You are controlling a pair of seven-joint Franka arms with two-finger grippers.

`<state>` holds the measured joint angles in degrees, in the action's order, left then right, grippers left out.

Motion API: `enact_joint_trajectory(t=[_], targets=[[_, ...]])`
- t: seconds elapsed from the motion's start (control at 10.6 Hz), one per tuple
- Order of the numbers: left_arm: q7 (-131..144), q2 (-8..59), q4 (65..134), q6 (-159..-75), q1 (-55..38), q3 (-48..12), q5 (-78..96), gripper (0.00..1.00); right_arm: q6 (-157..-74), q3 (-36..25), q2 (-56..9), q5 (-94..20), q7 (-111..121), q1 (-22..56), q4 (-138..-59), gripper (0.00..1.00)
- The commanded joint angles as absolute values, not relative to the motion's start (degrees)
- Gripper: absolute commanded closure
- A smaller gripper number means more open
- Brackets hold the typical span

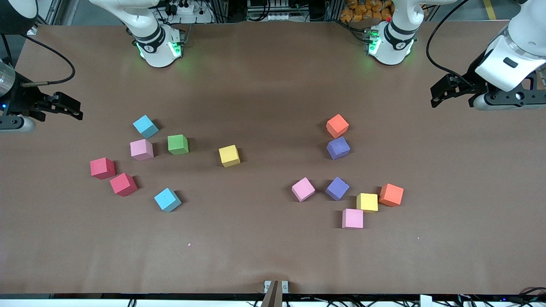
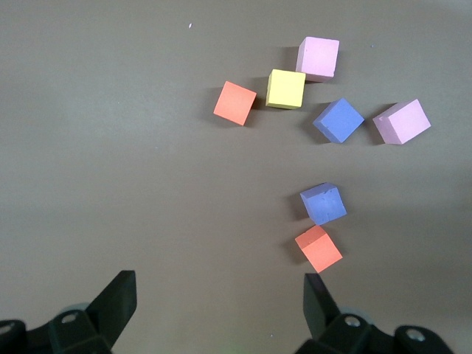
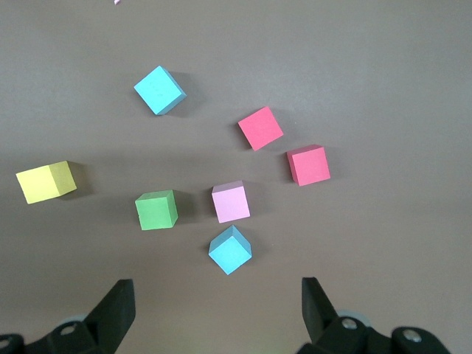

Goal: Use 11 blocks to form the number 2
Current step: 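Move the right gripper to yellow while the left gripper reaches orange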

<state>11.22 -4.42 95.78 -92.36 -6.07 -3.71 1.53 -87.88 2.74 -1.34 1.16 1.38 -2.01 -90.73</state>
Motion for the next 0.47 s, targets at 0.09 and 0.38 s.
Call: enact_joint_trajectory(t=[0.09,0.38], targets=[[10.9,-4.4,95.6,-91.4,-6.5,-3.0,2.7,0.00,-87.9,3.3,-0.8,1.7,1.2,-2.5,-91.2,0.00],[14.5,-1.9,95.8,-91.8,-7.2,-4.7,3.6,0.00,-87.9,3.4,-1.0,1.5,1.2,-2.5,-91.1,0.00]])
